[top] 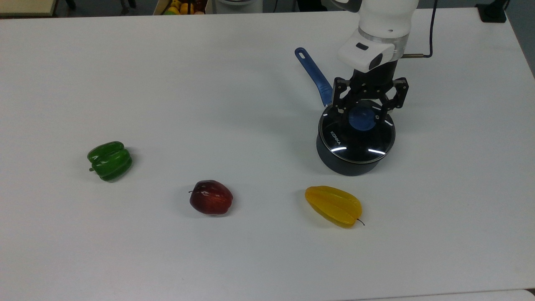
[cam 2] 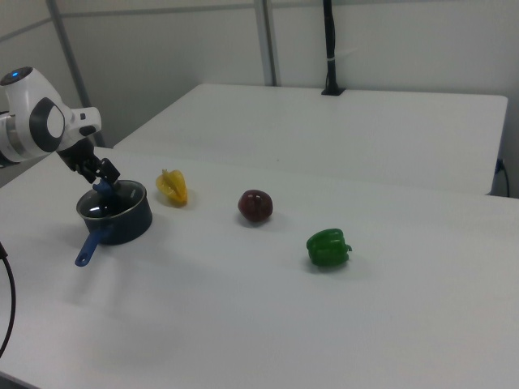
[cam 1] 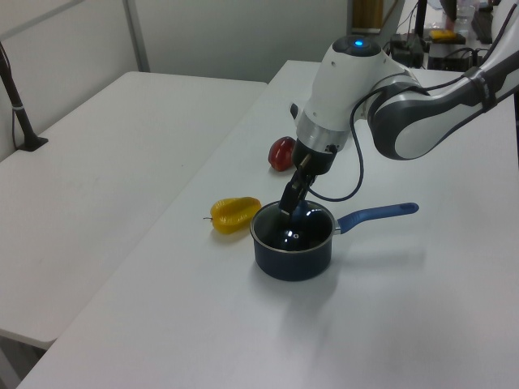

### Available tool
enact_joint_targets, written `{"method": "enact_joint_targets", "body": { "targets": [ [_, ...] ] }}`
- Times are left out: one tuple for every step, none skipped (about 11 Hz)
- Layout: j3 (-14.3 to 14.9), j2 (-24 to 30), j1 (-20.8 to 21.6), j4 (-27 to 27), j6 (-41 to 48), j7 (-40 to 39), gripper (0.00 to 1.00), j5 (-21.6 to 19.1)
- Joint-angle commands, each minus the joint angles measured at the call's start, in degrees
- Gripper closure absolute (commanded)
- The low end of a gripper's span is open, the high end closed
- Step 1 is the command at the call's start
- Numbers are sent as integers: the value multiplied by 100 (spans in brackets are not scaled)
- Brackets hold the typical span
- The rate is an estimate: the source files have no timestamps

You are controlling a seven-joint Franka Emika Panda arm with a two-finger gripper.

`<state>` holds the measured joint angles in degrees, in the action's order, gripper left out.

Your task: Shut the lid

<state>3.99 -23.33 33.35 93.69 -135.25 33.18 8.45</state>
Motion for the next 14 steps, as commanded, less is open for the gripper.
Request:
{"method": "enact_joint_targets", "body": {
  "targets": [
    [14,135,14,-70,33,145,0,157],
    [14,301,-21,-70,60,136,0,157],
    [66,486,-82,-70,208,110,0,148],
    [67,705,-266,-70,444,5,0,148],
    [58,907,-503,-70,621,-318,0,87],
    [58,1083,-740,-61,910,-713,0,43],
    [58,1268,-968,-52,1243,-1169,0,25],
    [32,1453,-1293,-26,1629,-1617,0,-27],
    [14,1594,-1548,-17,2042,-2022,0,-272],
    [-3,1752,-1855,0,2429,-2618,0,-509],
    [-4,1997,-2180,96,2851,-3276,0,-737],
    [-4,2199,-2427,176,3273,-3675,0,-853],
    [-12,2306,-2717,185,3668,-3774,0,-854],
    [-21,2333,-2929,168,3838,-3749,0,-828]
  ]
}}
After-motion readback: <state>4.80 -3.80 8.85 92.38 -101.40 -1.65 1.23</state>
